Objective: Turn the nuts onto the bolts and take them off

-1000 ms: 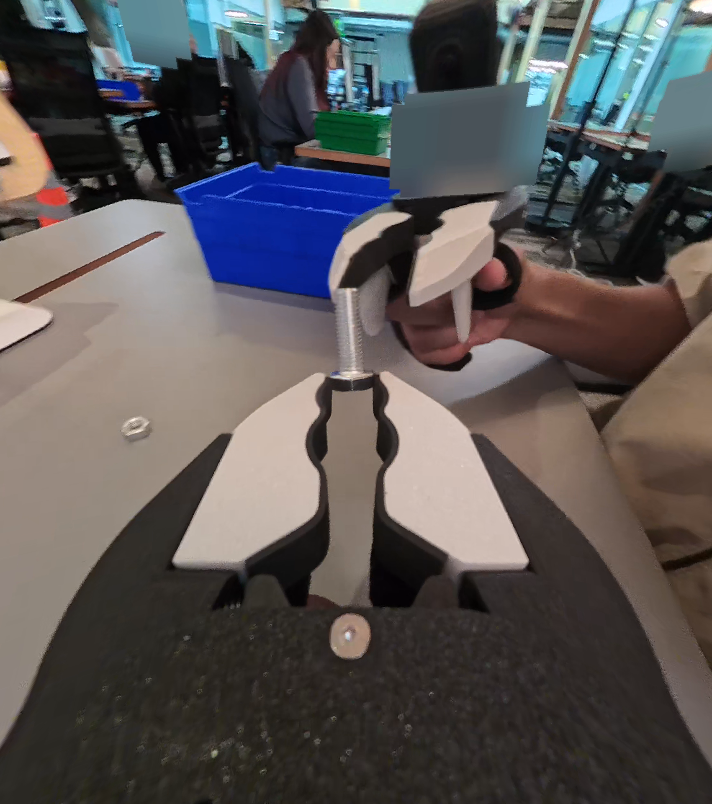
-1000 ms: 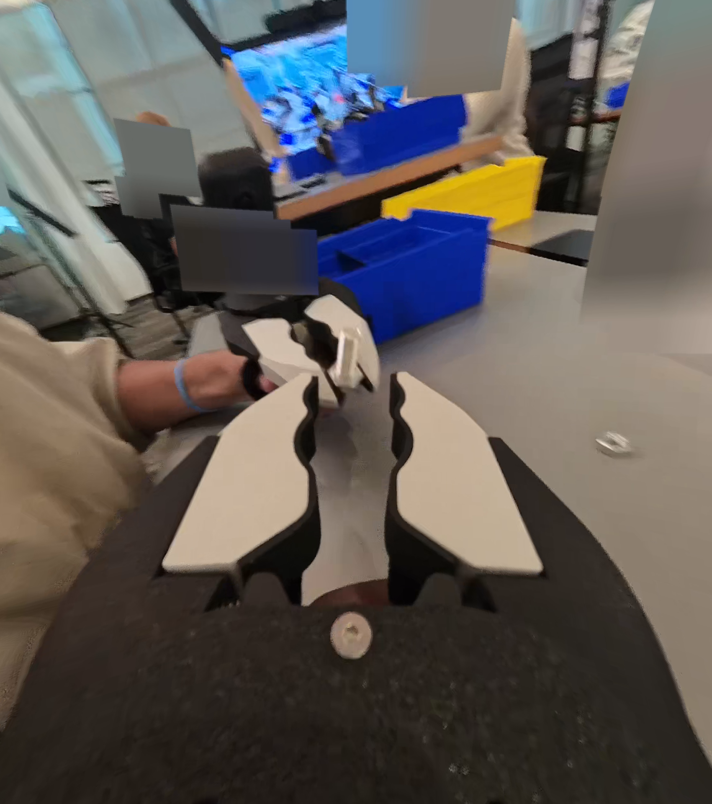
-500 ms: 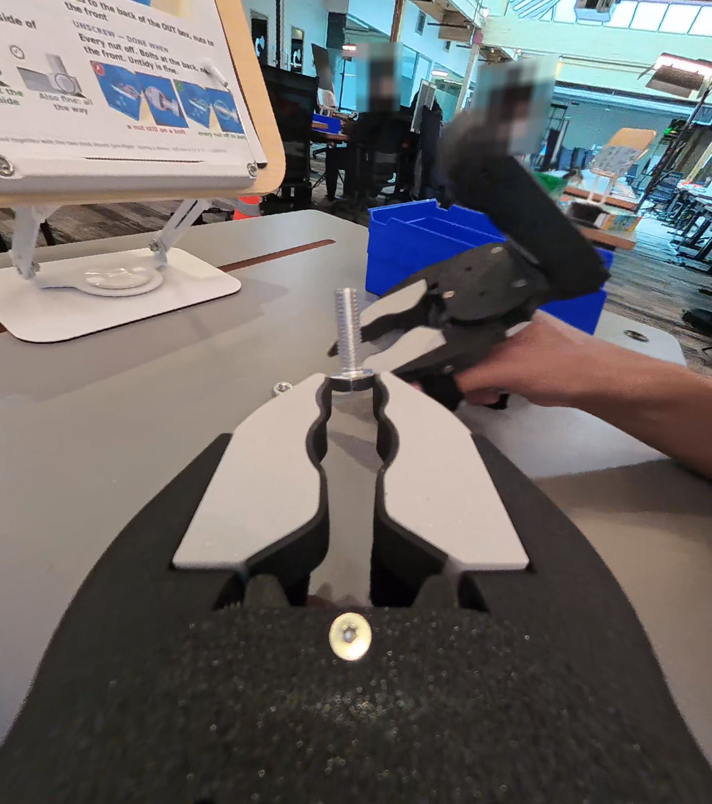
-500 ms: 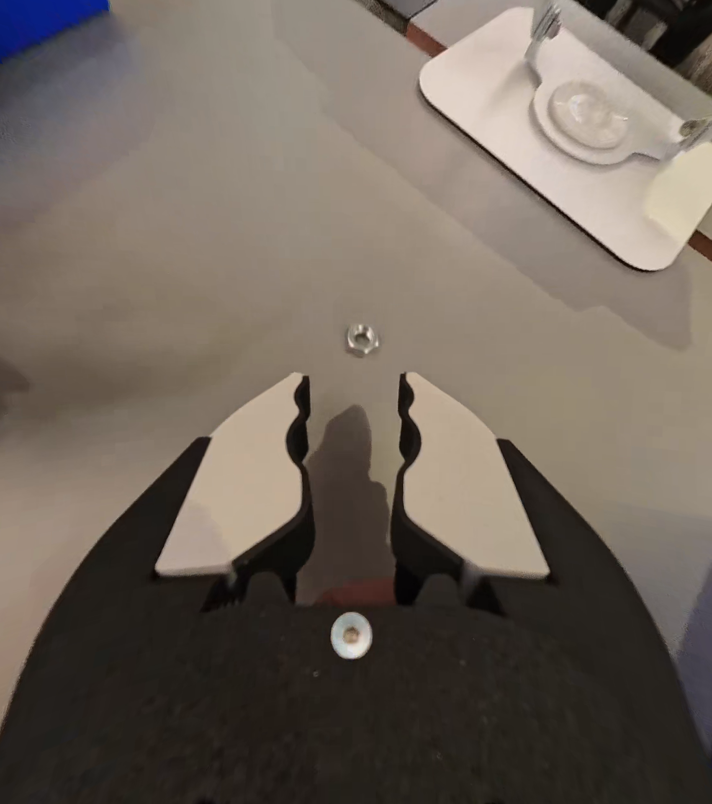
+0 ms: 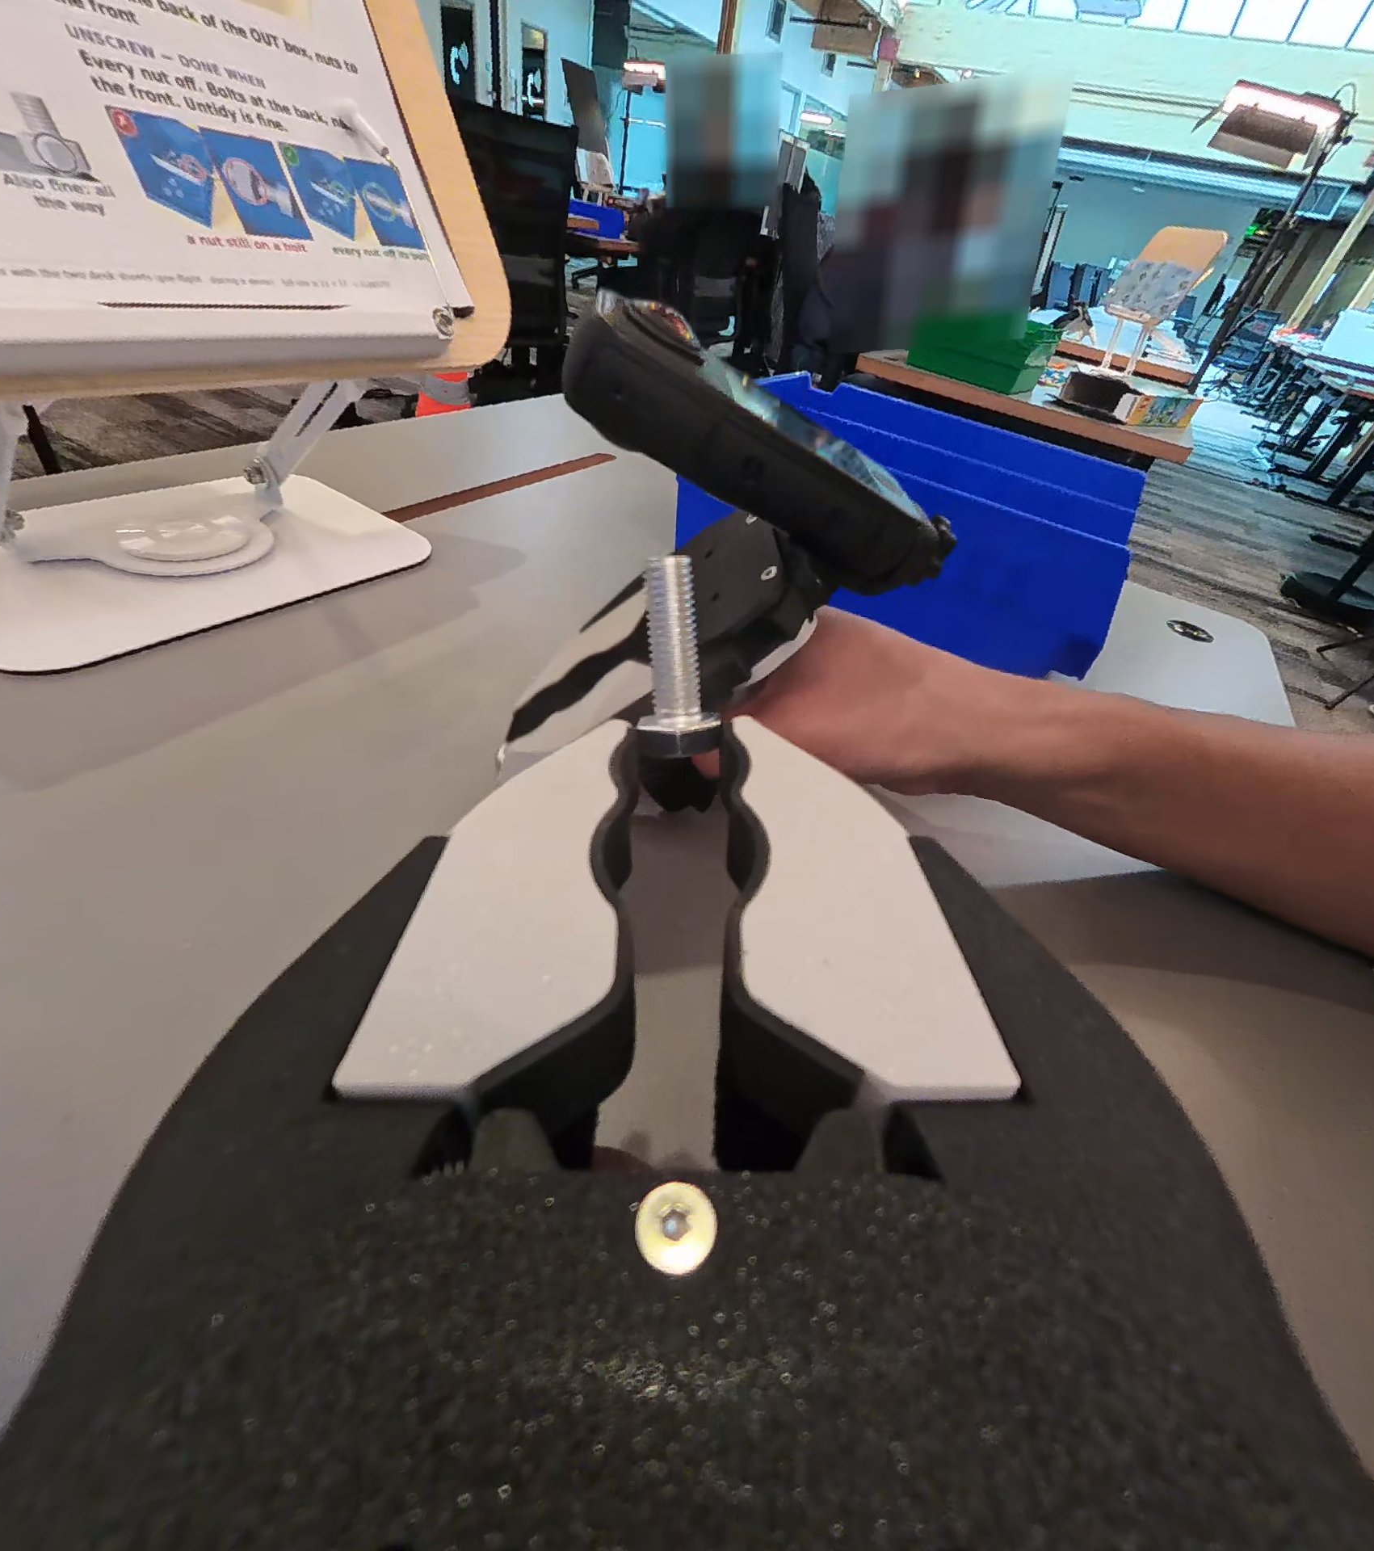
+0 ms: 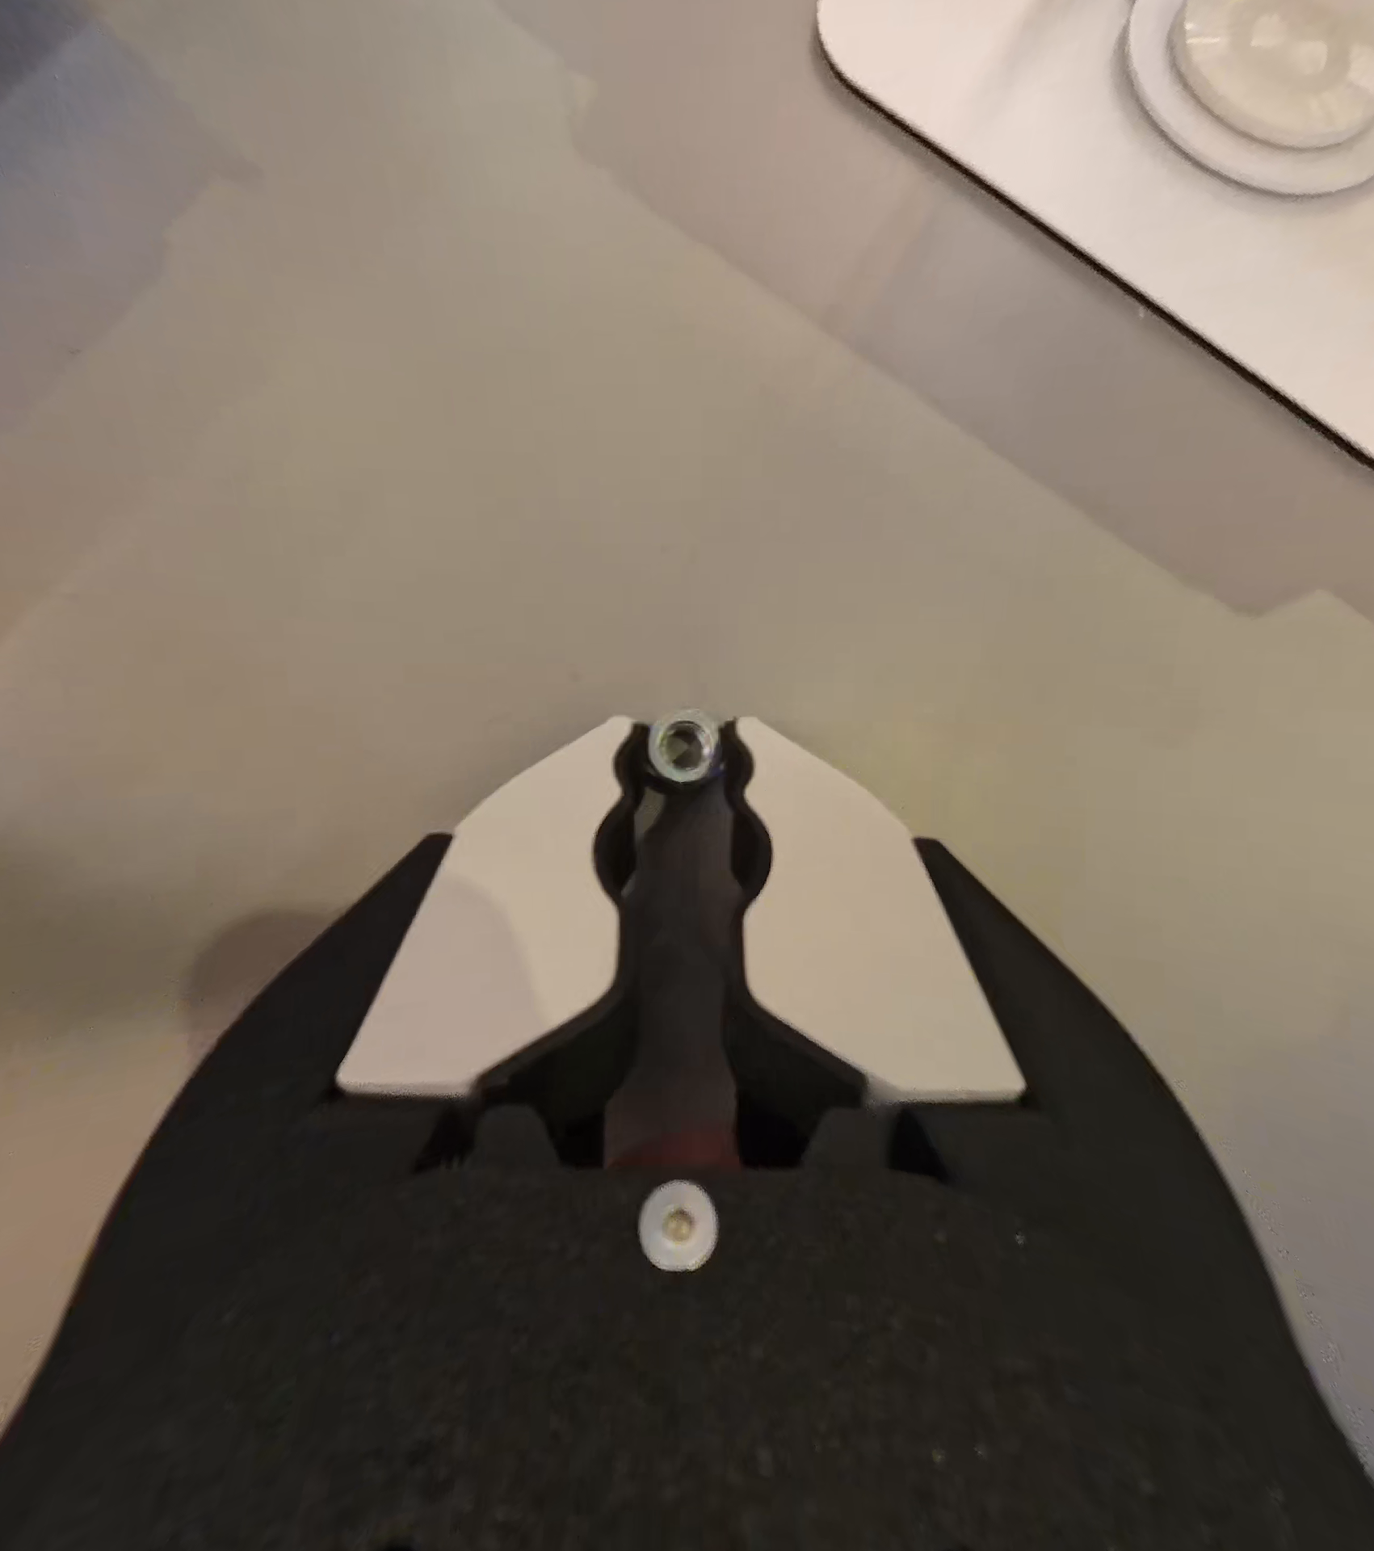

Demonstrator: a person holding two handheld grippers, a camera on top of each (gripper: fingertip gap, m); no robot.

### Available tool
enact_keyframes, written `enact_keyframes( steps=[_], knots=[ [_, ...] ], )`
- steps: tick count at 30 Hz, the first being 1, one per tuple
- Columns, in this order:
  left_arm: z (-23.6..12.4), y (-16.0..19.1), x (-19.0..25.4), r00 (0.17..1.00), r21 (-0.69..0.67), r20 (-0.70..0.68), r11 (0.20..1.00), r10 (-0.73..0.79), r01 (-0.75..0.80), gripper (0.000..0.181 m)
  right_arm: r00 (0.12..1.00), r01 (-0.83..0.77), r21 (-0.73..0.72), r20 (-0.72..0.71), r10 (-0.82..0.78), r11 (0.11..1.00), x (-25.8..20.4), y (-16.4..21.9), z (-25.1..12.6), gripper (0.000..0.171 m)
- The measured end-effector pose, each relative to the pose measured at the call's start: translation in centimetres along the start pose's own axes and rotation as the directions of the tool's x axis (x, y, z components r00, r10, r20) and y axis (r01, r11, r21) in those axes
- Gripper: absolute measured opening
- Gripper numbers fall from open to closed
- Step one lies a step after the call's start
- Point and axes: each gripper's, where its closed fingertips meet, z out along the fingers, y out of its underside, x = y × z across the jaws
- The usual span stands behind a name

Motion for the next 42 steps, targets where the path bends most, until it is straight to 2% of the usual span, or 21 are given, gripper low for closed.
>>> enact_keyframes(
  steps=[3, 7, 11, 13, 16, 21, 27, 34, 37, 42],
  knots=[
    [0.0, 0.1, -0.2, 1.000, -0.006, 0.003, 1.000, -0.008, 0.008, 0.018, 1.000, 0.024, -0.017, 0.018, -0.024, 1.000, -0.1, 0.2, -0.1, 0.017],
    [-0.2, -0.1, -0.4, 1.000, 0.001, 0.002, 1.000, -0.023, 0.023, 0.017, 0.995, 0.065, 0.054, 0.069, -0.069, 0.996, -0.4, -0.3, -1.2, 0.017],
    [-0.2, -0.2, 0.0, 0.997, 0.008, -0.053, 0.998, -0.058, 0.059, 0.018, 0.983, 0.111, 0.307, 0.106, -0.150, 0.945, -1.2, -3.4, -7.7, 0.017],
    [-0.2, -0.1, 0.7, 0.989, 0.001, -0.118, 0.996, -0.084, 0.084, 0.018, 0.944, 0.115, 0.466, 0.223, -0.242, 0.877, -3.7, -4.1, -11.8, 0.017],
    [0.0, 0.2, 2.3, 0.968, -0.026, -0.226, 0.994, -0.109, 0.106, 0.018, 0.909, 0.124, 0.530, 0.280, -0.310, 0.839, -5.3, -2.7, -14.4, 0.017],
    [0.3, 2.2, 5.0, 0.933, -0.121, -0.355, 0.992, -0.063, 0.020, 0.018, 0.746, -0.025, 0.644, 0.521, -0.415, 0.764, -7.8, -1.9, -19.0, 0.017],
    [-0.1, 3.3, 8.1, 0.878, -0.149, -0.478, 0.984, 0.012, -0.095, 0.018, 0.582, 0.131, 0.585, 0.608, -0.540, 0.800, -10.0, 0.1, -19.5, 0.017],
    [-1.9, 2.9, 10.7, 0.773, -0.160, -0.633, 0.985, -0.048, -0.069, 0.018, 0.428, 0.191, 0.586, 0.673, -0.604, 0.788, -12.0, 1.0, -20.9, 0.017],
    [-2.0, 2.6, 11.0, 0.759, -0.151, -0.648, 0.987, -0.061, -0.050, 0.018, 0.417, 0.200, 0.587, 0.674, -0.610, 0.785, -12.2, 0.8, -21.3, 0.017],
    [-0.4, 2.5, 8.6, 0.884, -0.113, -0.460, 0.982, 0.081, -0.148, 0.017, 0.556, 0.164, 0.535, 0.643, -0.526, 0.828, -10.6, 0.0, -19.5, 0.017]
  ],
)
